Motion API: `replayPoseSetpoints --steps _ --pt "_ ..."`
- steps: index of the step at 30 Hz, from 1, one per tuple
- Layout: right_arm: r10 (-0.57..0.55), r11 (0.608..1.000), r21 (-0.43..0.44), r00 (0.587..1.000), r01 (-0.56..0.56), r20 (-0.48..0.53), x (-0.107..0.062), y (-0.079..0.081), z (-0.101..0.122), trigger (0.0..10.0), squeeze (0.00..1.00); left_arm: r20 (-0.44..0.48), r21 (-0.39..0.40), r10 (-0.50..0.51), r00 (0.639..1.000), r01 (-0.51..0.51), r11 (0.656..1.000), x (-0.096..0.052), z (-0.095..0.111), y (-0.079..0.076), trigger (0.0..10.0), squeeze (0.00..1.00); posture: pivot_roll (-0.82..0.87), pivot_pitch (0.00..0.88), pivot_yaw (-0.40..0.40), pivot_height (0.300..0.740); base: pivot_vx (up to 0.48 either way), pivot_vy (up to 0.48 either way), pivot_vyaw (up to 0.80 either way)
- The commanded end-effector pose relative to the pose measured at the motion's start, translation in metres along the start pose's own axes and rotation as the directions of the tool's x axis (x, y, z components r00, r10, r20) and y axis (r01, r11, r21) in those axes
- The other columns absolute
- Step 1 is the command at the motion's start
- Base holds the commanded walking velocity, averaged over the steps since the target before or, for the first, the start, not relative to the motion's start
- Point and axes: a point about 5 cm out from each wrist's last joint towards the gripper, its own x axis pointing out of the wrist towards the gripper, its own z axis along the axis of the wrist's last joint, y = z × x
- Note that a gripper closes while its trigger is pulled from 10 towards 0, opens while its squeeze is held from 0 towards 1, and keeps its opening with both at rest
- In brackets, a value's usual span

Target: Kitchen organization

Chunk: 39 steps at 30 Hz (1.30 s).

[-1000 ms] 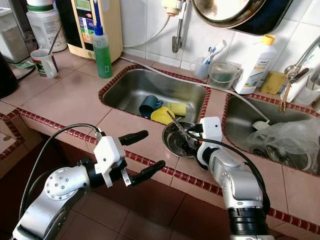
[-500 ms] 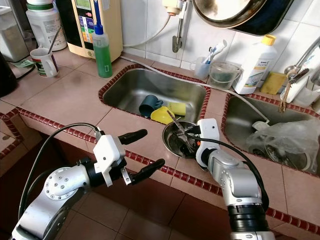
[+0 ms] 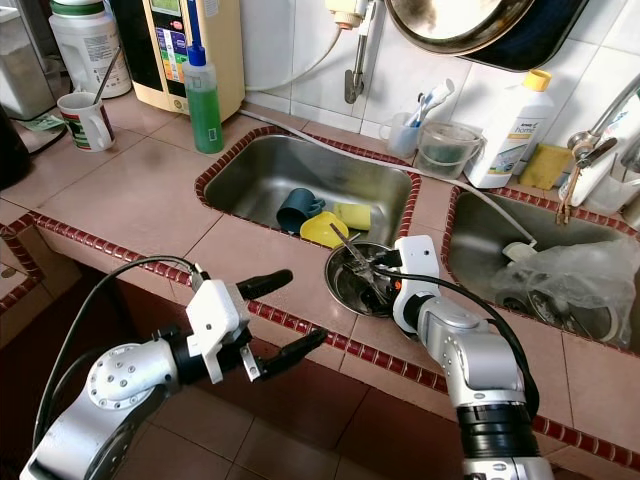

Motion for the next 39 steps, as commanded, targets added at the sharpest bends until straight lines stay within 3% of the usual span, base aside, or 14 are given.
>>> replayPoseSetpoints --steps 1,2,4,5,39 --pt "-0.029 1.000 0.013 0.999 0.029 -0.020 -0.0012 -0.0067 -0.0010 3.4 0.00 0.008 0.020 -0.014 1.000 0.014 1.000 0.0013 0.0045 -0.0025 10.0 0.00 0.07 0.034 -0.093 0.740 0.000 0.000 0.00" --pt "-0.034 0.999 0.019 0.999 0.034 -0.022 -0.0013 -0.0077 -0.0008 0.6 0.00 0.009 0.020 -0.010 1.000 0.010 1.000 0.0016 0.0052 -0.0012 10.0 0.00 0.07 0.034 -0.094 0.740 0.000 0.000 0.00" --pt "-0.038 0.999 0.026 0.999 0.039 -0.024 -0.0014 -0.0088 -0.0007 0.5 0.00 0.011 0.021 -0.006 1.000 0.006 1.000 0.0018 0.0059 0.0004 10.0 0.00 0.07 0.033 -0.092 0.740 0.000 0.000 0.00" --pt "-0.038 0.999 0.023 0.999 0.038 -0.022 -0.0013 -0.0090 -0.0003 0.0 0.00 0.013 0.022 -0.004 1.000 0.004 1.000 0.0018 0.0064 0.0012 10.0 0.00 0.07 0.033 -0.092 0.740 0.000 0.000 0.00" --pt "-0.029 0.997 0.067 0.999 0.030 -0.019 0.0024 -0.0121 0.0049 0.0 0.00 0.026 0.027 0.002 1.000 -0.003 1.000 0.0029 0.0095 0.0029 10.0 0.00 0.08 0.010 -0.094 0.740 0.000 0.000 0.00"
